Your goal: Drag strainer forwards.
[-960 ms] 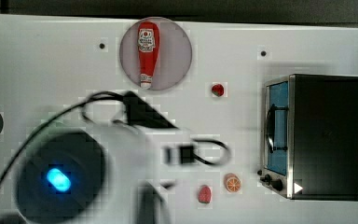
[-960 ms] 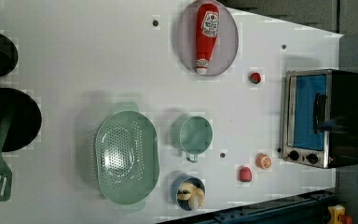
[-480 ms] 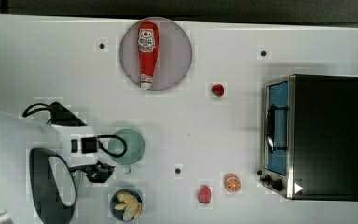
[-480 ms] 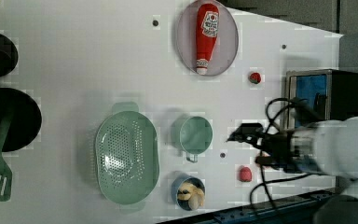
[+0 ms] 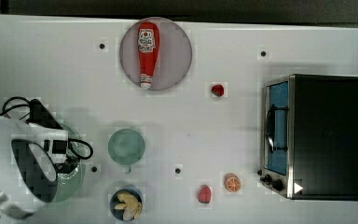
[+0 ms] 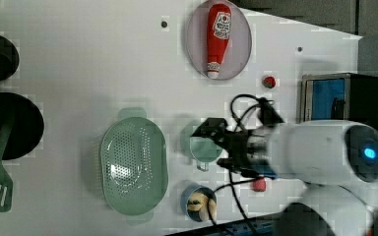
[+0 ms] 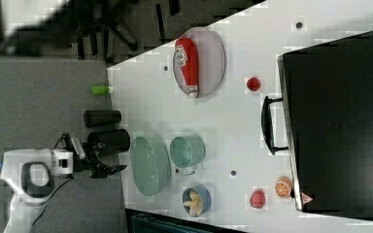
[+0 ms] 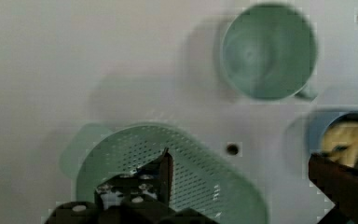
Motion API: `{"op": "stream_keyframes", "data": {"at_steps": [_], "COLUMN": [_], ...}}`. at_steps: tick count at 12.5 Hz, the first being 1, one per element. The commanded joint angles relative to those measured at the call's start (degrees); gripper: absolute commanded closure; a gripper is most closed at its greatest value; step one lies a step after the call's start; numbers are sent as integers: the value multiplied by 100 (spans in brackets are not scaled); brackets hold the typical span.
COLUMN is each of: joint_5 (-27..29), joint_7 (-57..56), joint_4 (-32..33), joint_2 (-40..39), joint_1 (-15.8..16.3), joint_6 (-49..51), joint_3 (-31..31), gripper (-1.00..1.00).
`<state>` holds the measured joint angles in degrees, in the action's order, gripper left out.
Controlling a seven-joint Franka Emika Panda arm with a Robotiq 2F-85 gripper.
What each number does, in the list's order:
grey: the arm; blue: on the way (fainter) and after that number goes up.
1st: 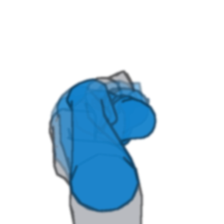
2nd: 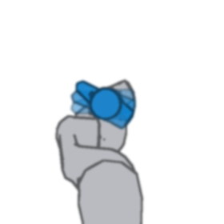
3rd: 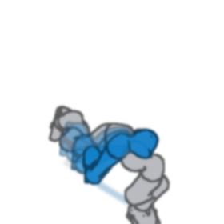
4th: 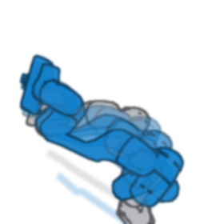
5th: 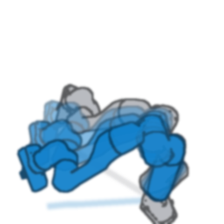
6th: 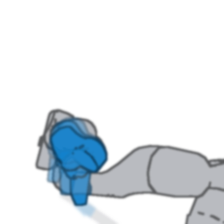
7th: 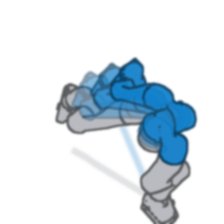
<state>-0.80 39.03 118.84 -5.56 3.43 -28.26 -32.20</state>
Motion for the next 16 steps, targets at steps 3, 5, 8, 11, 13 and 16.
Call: {"op": "stream_keyframes", "data": {"at_steps": [3, 5, 8, 11, 13, 16], "joint_5": [-87, -87, -87, -87, -87, -87], "joint_7": [2029, 2534, 3182, 3665, 3887, 3953], "joint_4": [-69, -101, -259, -557, -748, -925], "joint_2": [-1102, -1482, -1991, -2428, -2646, -2830], "joint_1": [142, 252, 414, 643, 839, 1155], "joint_6": [-1135, -1573, -1837, -1837, -1838, -1837], "joint_3": [8, 47, 141, 298, 472, 843], "gripper": [-100, -100, -100, -100, -100, -100]}}
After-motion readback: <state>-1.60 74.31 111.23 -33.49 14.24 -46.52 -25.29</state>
